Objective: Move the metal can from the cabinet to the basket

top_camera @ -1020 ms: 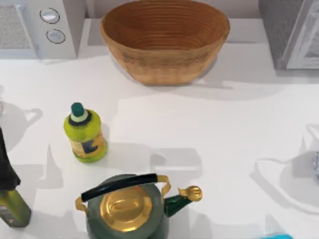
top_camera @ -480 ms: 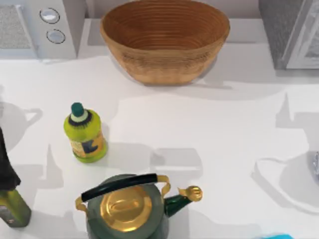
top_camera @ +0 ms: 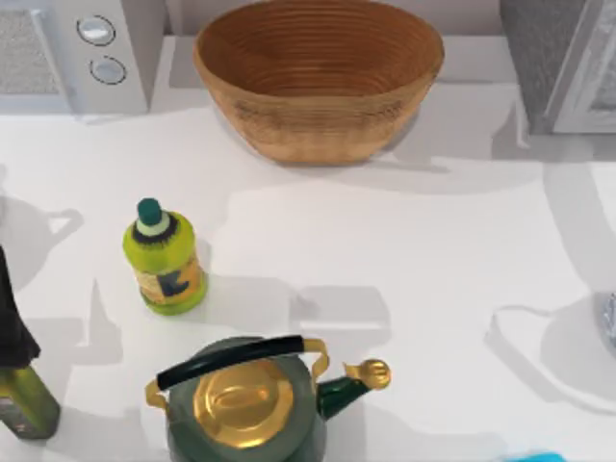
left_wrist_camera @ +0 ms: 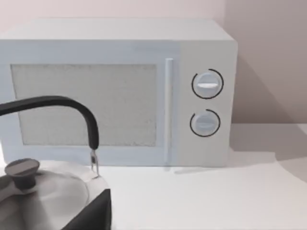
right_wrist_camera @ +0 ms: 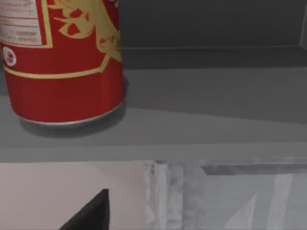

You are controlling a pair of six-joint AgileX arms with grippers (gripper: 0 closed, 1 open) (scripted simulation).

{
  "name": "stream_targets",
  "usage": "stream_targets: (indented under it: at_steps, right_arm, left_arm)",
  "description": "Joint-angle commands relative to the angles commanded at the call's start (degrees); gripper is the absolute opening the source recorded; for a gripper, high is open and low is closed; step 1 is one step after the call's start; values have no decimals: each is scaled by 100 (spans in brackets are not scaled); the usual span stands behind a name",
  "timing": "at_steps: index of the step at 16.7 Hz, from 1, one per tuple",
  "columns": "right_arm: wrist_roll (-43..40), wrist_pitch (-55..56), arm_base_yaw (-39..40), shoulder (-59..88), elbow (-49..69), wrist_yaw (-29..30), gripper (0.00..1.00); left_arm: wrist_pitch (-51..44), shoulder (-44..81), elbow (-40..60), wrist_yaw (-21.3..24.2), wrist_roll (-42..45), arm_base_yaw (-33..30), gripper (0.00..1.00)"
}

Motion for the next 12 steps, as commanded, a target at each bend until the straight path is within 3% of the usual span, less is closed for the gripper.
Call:
stream_targets:
  at_steps: [5,12]
  right_arm:
    - [-24,-483,144,1163,1103,134,100]
    - [-22,-530,143,1292,1138,170,100]
  left_arm:
    - [0,0,0,0,0,0,100]
    - [0,0,0,0,0,0,100]
